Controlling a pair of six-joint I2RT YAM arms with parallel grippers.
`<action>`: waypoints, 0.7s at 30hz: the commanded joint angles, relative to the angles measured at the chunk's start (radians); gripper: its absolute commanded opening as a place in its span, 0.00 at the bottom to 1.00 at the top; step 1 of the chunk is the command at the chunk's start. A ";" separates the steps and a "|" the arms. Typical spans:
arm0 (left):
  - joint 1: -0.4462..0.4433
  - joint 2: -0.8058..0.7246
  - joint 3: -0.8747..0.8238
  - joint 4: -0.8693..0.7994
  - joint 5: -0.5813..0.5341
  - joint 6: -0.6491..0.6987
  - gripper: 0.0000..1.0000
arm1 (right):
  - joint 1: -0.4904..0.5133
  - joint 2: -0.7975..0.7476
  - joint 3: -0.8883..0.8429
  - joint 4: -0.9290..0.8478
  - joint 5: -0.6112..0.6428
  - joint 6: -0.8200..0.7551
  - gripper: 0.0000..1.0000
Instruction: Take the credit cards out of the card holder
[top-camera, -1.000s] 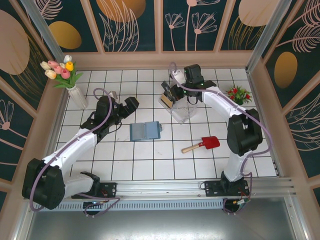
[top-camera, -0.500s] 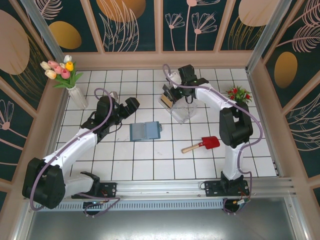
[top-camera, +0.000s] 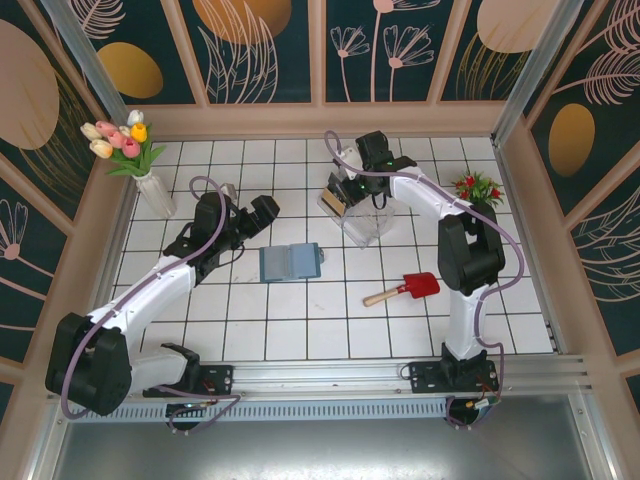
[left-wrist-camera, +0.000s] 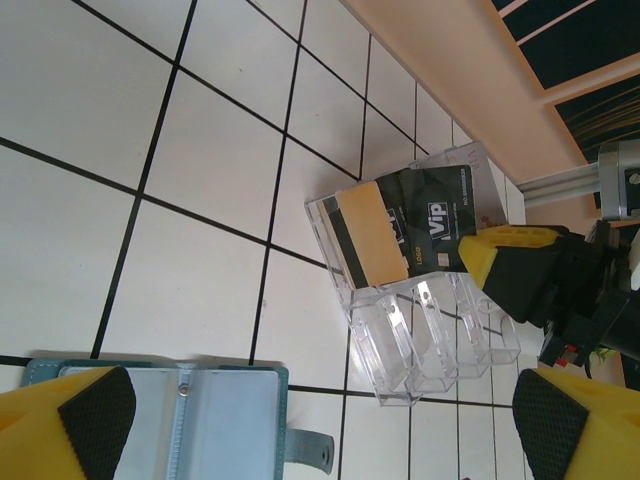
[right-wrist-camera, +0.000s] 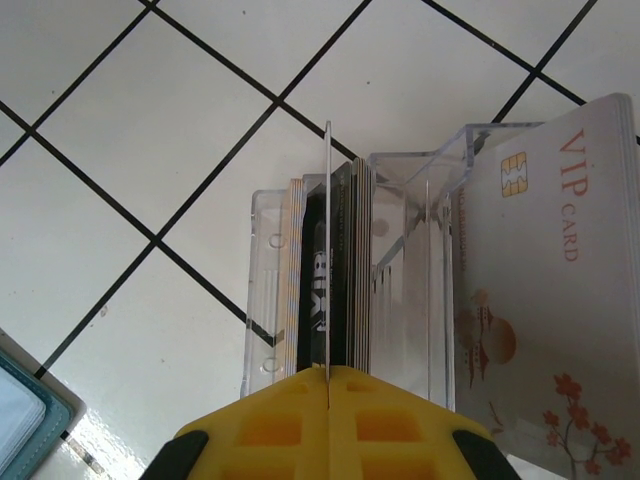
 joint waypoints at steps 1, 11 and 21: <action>0.006 0.003 -0.001 0.004 0.015 0.014 0.98 | 0.006 0.031 0.026 -0.043 0.019 -0.024 0.00; 0.006 0.008 -0.003 0.006 0.022 0.019 0.99 | 0.008 0.041 0.010 -0.040 0.031 -0.009 0.00; 0.006 0.009 -0.008 0.004 0.018 0.019 0.98 | 0.014 0.051 0.018 -0.033 0.053 0.001 0.03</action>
